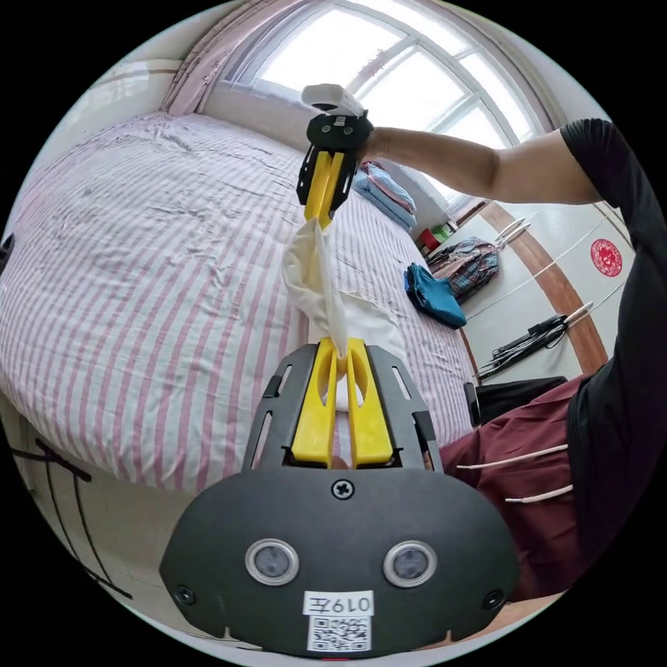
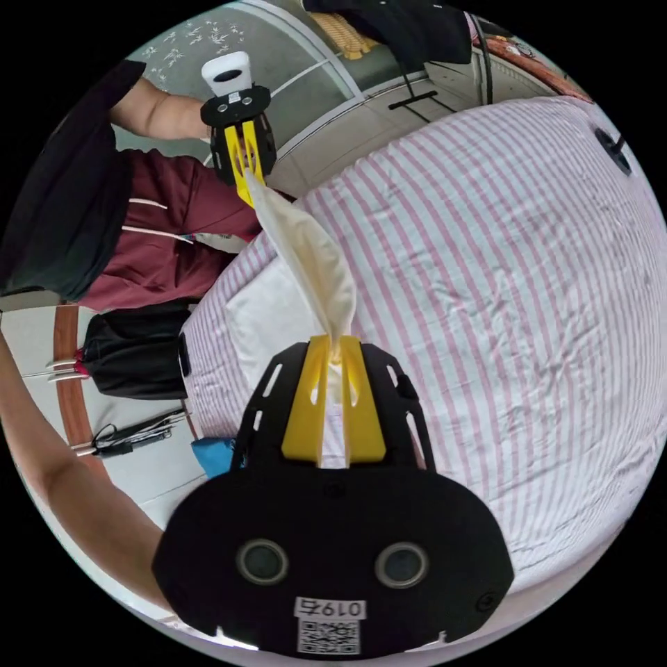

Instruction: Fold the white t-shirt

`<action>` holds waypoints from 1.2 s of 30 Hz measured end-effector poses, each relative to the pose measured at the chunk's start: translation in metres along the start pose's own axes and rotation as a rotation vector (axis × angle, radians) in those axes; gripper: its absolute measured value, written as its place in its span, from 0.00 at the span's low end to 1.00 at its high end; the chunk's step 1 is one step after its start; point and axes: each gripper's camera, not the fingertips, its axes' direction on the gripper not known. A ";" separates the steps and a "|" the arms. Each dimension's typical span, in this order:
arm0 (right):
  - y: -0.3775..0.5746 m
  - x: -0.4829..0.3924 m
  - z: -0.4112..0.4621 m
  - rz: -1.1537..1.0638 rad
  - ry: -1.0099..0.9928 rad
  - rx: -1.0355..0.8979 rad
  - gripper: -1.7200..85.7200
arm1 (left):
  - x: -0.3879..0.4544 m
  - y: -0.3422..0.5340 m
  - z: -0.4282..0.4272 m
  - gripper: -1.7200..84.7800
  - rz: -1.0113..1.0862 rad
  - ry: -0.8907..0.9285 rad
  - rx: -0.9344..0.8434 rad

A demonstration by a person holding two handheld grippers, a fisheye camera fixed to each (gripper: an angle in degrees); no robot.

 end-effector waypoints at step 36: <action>0.099 -0.606 0.265 0.032 0.800 -0.275 0.08 | 0.372 -0.005 0.185 0.04 0.677 -0.334 -0.553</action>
